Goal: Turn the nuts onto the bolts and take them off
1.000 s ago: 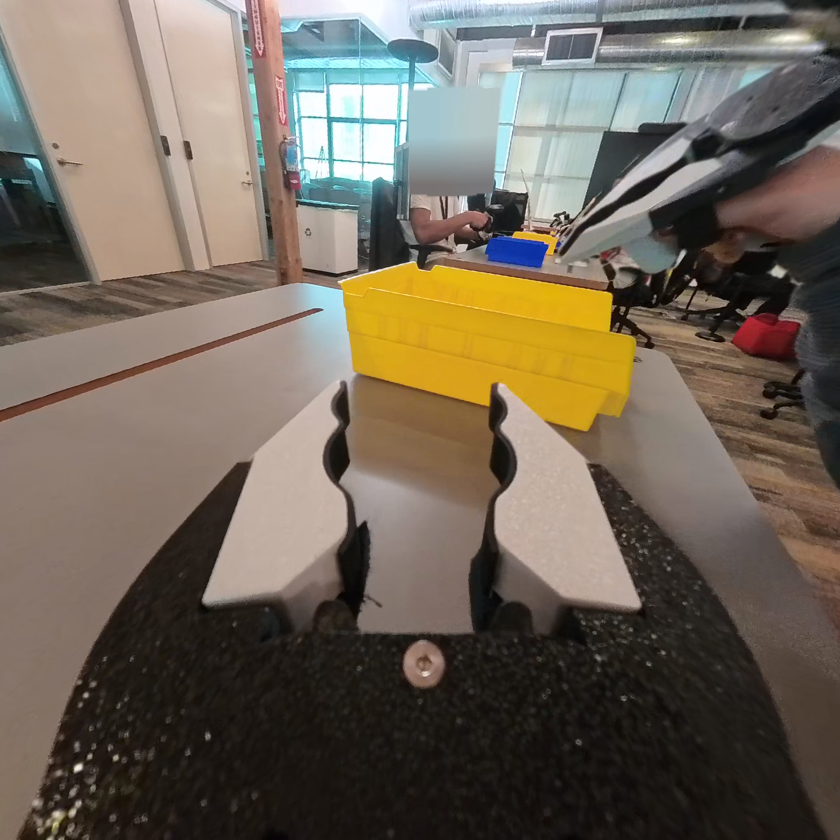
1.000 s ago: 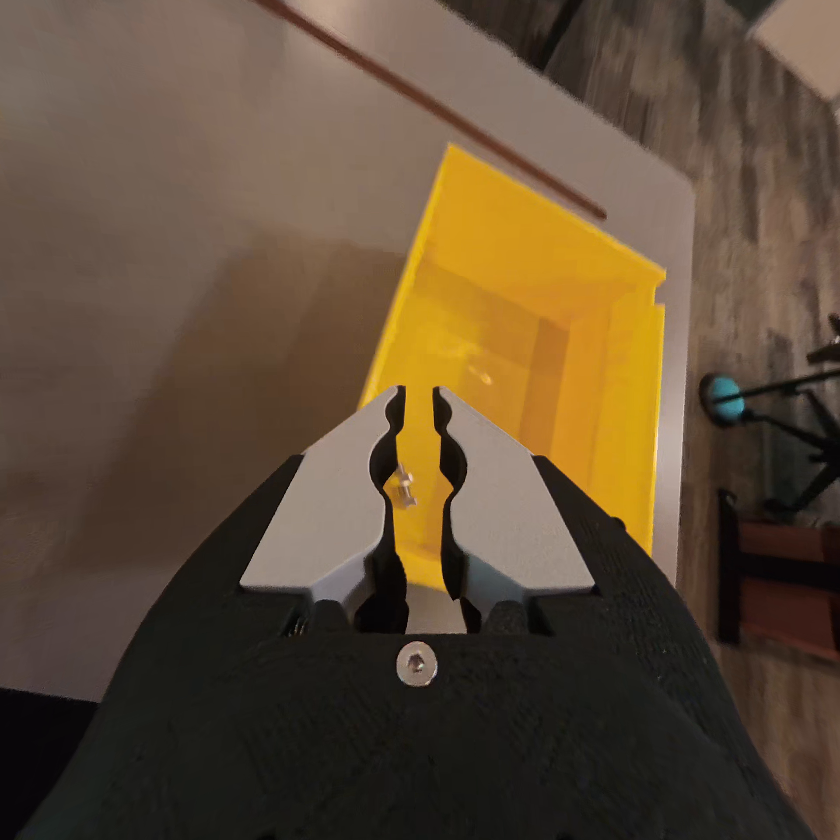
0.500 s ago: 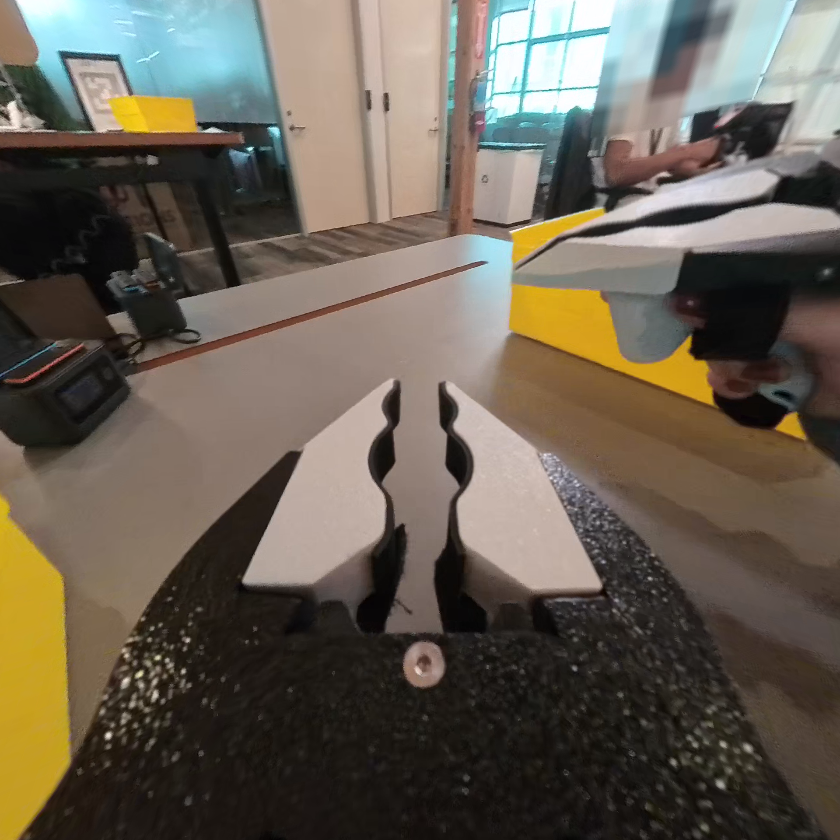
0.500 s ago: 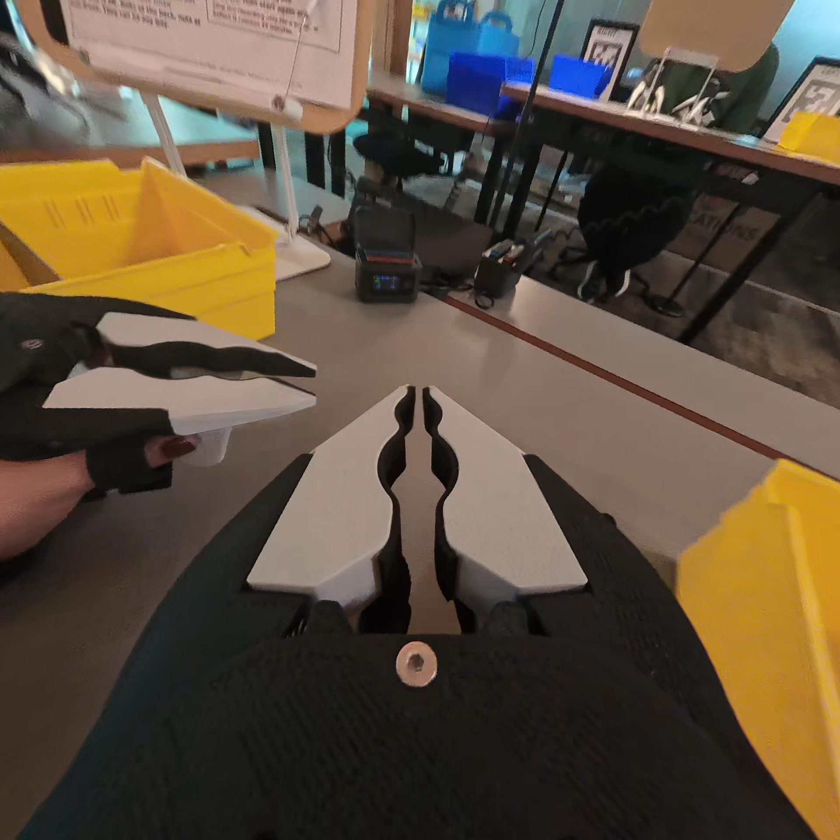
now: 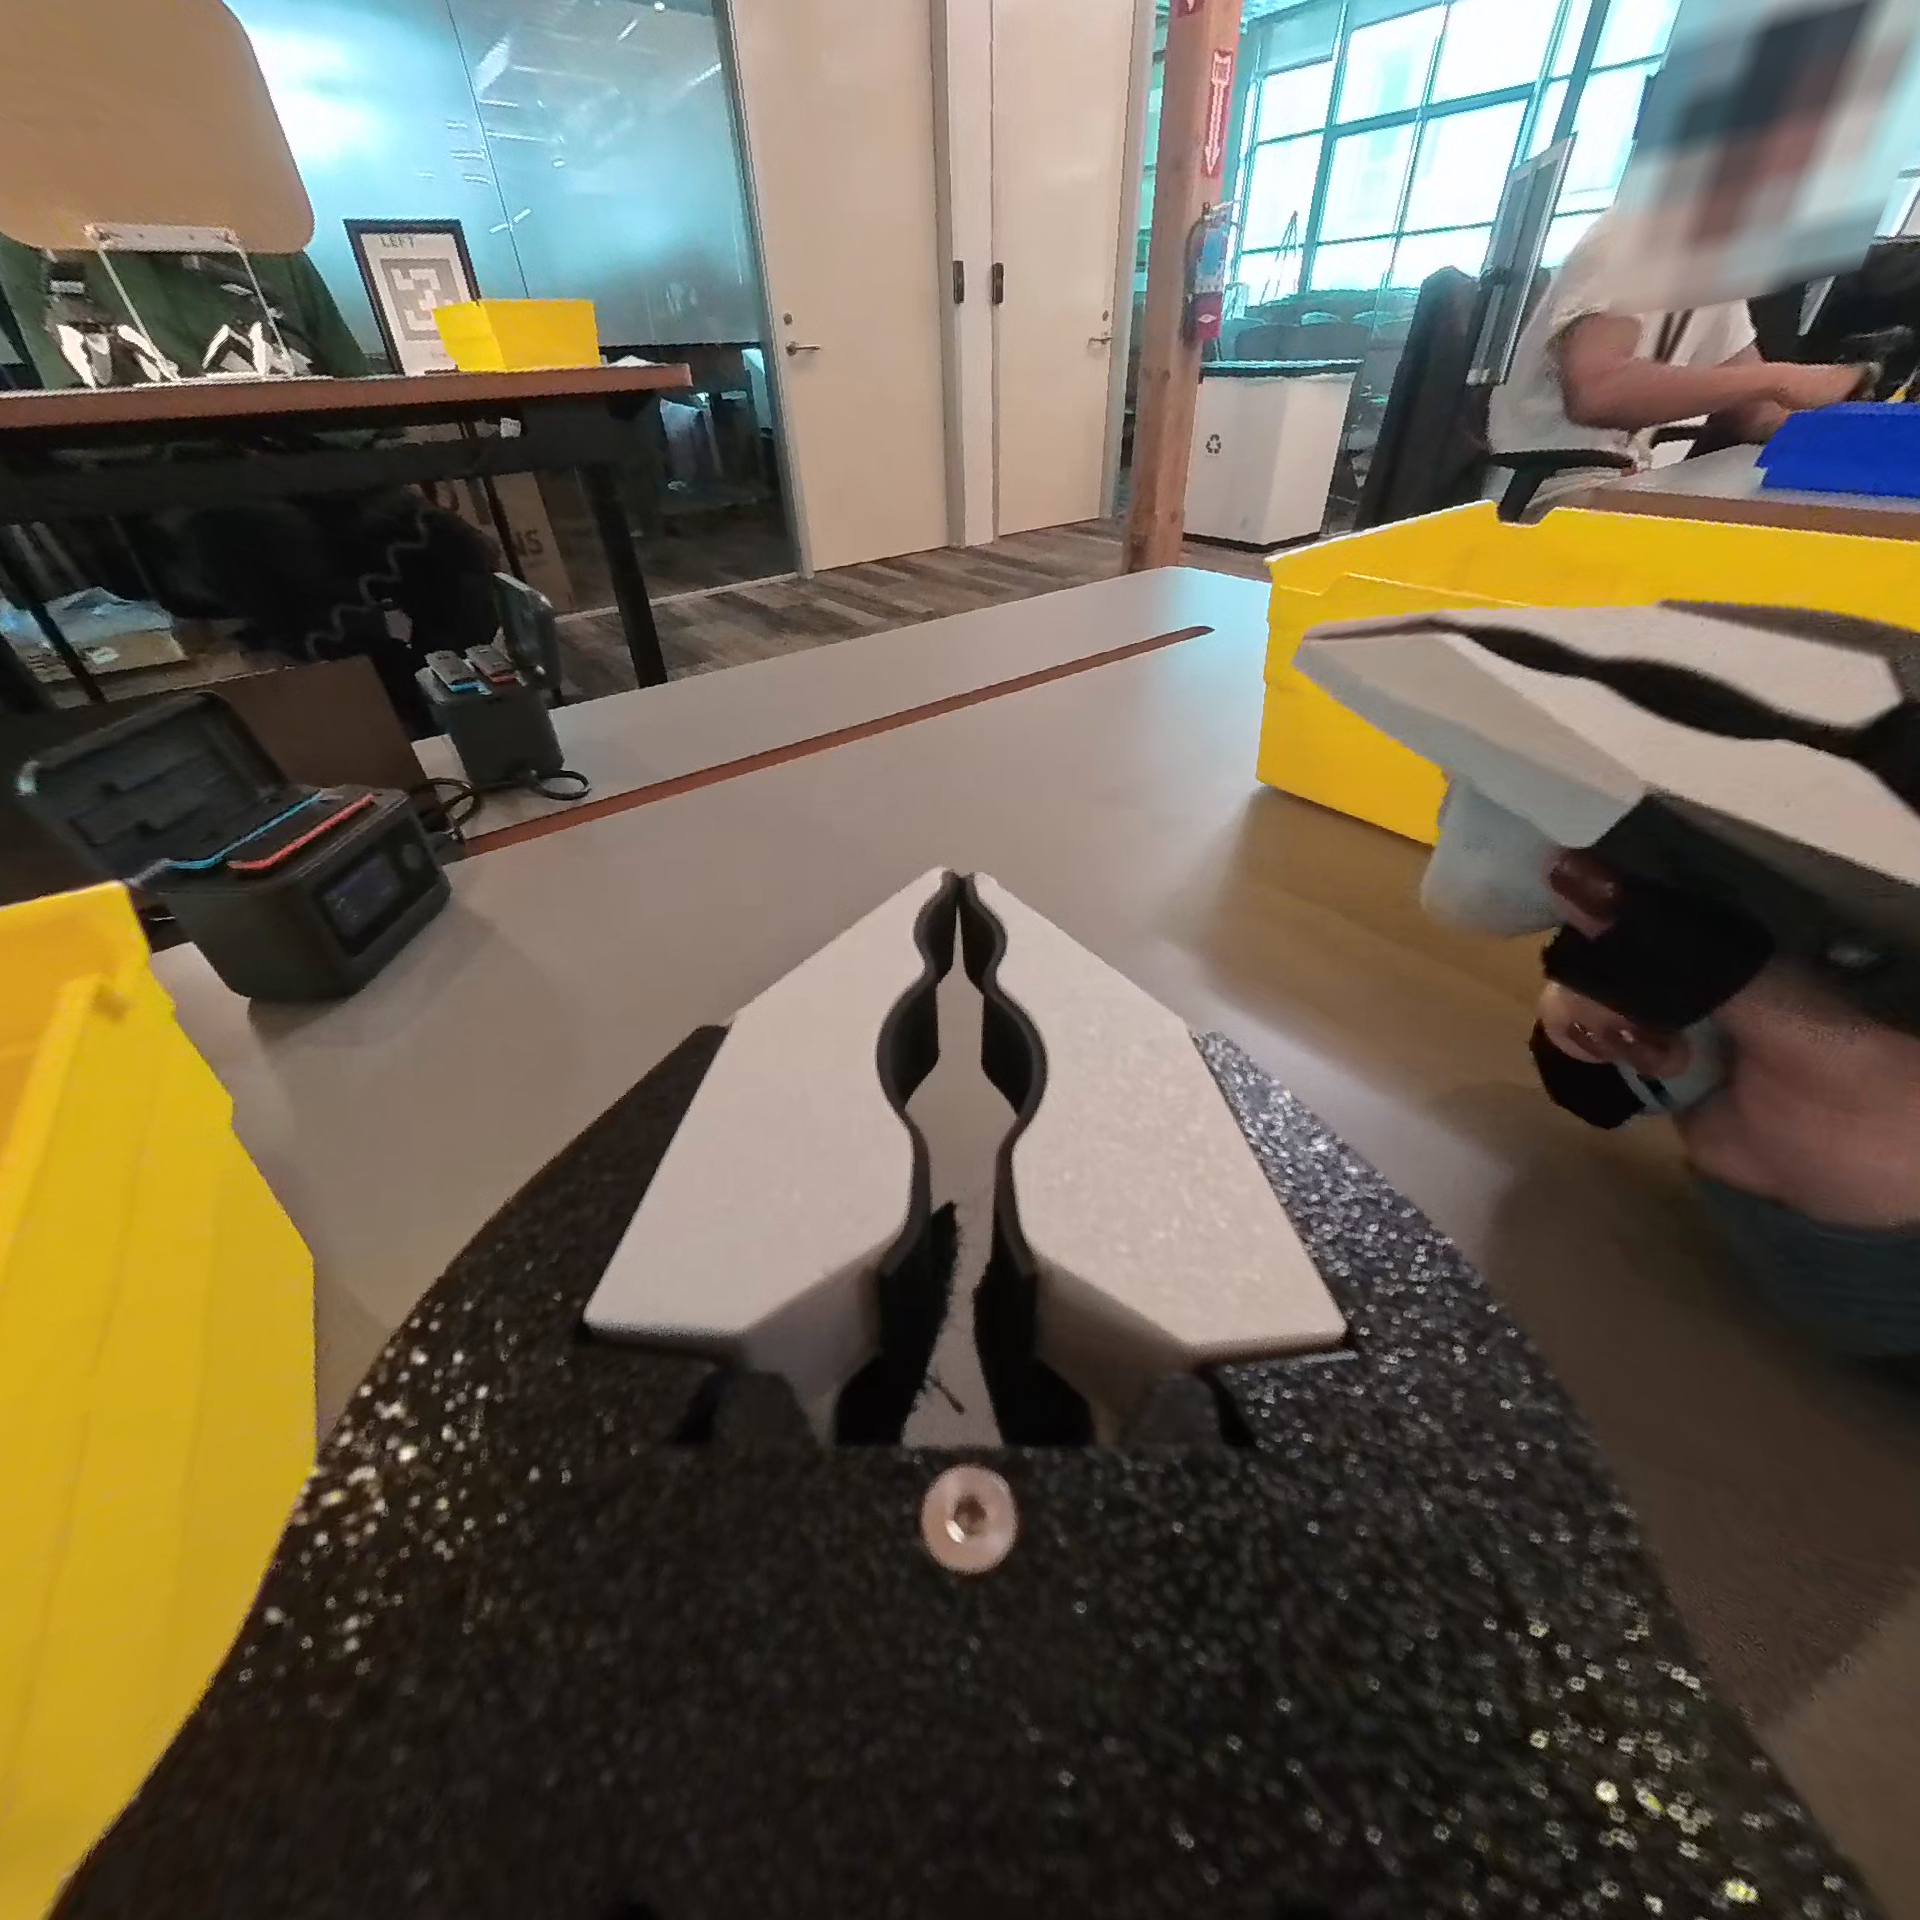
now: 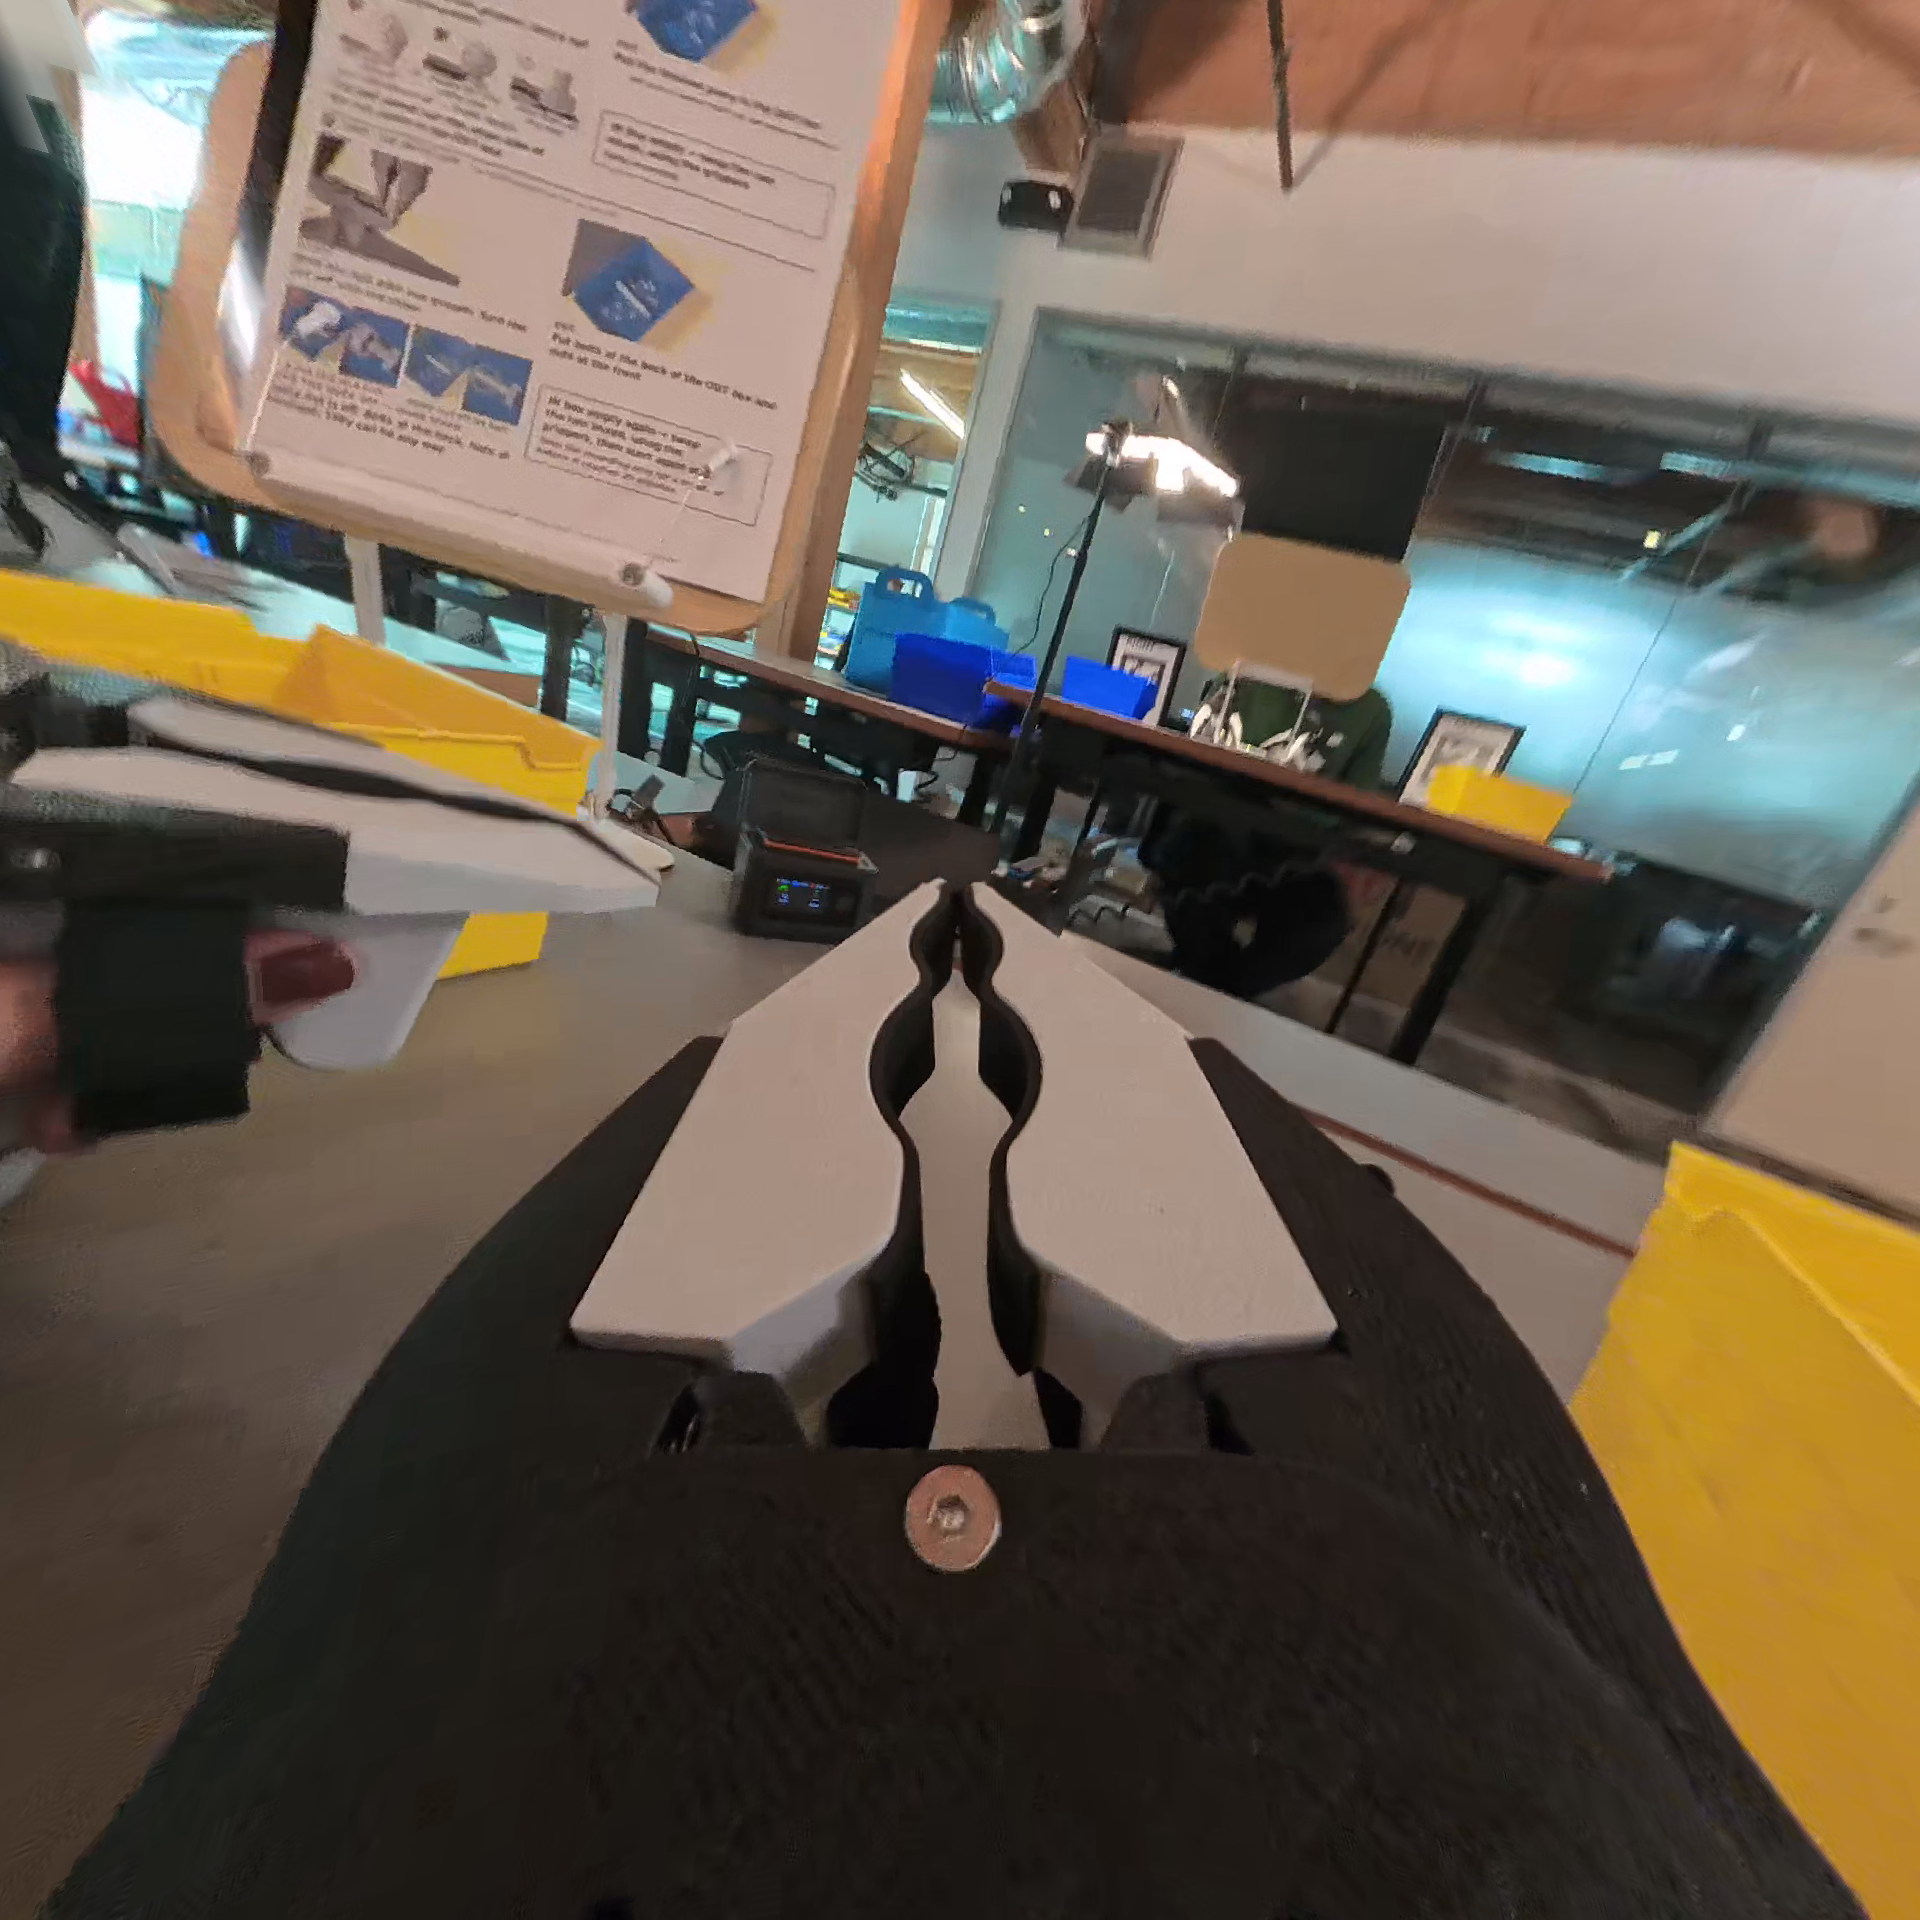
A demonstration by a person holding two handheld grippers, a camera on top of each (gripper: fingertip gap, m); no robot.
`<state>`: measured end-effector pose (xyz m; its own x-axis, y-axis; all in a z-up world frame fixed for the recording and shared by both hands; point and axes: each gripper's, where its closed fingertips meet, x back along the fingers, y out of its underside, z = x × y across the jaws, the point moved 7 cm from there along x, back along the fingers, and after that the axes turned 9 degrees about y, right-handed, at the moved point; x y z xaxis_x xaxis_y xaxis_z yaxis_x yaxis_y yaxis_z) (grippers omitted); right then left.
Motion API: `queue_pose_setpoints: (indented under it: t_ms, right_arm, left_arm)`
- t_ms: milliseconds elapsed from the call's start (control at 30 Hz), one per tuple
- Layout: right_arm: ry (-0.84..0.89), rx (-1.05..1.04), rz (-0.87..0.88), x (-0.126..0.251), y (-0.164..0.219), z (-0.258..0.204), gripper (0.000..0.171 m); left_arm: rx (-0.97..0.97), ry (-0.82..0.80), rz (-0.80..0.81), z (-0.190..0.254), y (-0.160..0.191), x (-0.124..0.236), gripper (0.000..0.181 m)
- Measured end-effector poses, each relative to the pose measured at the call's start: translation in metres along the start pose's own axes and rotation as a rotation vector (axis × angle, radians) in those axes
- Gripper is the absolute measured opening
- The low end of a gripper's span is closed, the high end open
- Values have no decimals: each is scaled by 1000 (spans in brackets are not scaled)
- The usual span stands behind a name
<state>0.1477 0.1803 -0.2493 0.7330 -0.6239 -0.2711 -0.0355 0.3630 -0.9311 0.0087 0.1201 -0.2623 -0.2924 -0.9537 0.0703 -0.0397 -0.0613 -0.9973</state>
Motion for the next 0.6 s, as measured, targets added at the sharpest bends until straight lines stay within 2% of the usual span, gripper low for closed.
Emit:
queue_pose_setpoints:
  t_ms: [167,333,433,533,600]
  right_arm:
    - [-32,75,3,0,4,-10,0]
    - [-52,68,2,0,4,-11,0]
    - [-63,56,7,0,4,-12,0]
    - [-71,36,6,0,4,-11,0]
    - [-80,32,5,-1,4,-12,0]
  left_arm:
    - [-68,-41,85,4,-28,20,2]
    - [-92,-38,263,7,-81,69,0]
    - [-124,-115,252,-13,-105,95,0]
    - [-70,-142,243,-42,-131,119,0]
    - [-20,-179,148,-70,-141,129,0]
